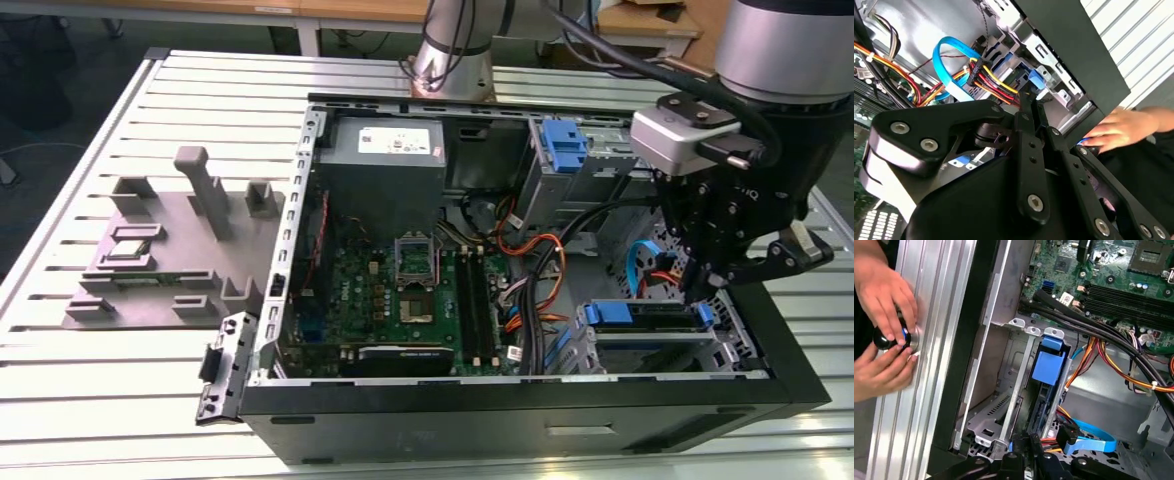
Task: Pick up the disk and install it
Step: 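Insert the first disk wire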
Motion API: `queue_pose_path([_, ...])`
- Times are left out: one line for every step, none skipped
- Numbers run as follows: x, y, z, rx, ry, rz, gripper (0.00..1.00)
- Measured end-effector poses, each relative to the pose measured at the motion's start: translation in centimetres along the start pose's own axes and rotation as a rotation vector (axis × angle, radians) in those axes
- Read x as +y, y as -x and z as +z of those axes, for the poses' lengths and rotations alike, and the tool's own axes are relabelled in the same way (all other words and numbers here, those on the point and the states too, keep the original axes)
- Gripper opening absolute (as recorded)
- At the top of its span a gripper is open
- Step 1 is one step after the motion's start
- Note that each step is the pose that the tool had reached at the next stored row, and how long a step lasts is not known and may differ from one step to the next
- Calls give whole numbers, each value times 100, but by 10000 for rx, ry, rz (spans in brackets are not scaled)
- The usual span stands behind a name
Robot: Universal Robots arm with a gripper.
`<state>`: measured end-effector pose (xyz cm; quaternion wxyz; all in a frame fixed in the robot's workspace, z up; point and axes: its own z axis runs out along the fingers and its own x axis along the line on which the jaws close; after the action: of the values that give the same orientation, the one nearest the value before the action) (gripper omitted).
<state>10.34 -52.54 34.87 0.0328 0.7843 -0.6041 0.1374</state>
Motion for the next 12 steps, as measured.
queue_pose_path([0,0,-1,4,21,85,17])
queue_pose_path([0,0,-1,-4,36,160,17])
queue_pose_path([0,0,-2,-25,44,219,17])
queue_pose_path([0,0,-1,-65,48,277,17])
queue_pose_path([0,0,0,-104,55,326,17])
queue_pose_path([0,0,0,-148,60,372,17])
queue_pose_path([0,0,0,-195,62,426,17])
queue_pose_path([0,0,2,-239,64,483,17])
queue_pose_path([0,1,3,-284,66,544,17])
queue_pose_path([0,1,5,-328,69,612,17])
queue_pose_path([1,3,8,-348,76,668,17])
queue_pose_path([1,3,9,-348,80,690,17])
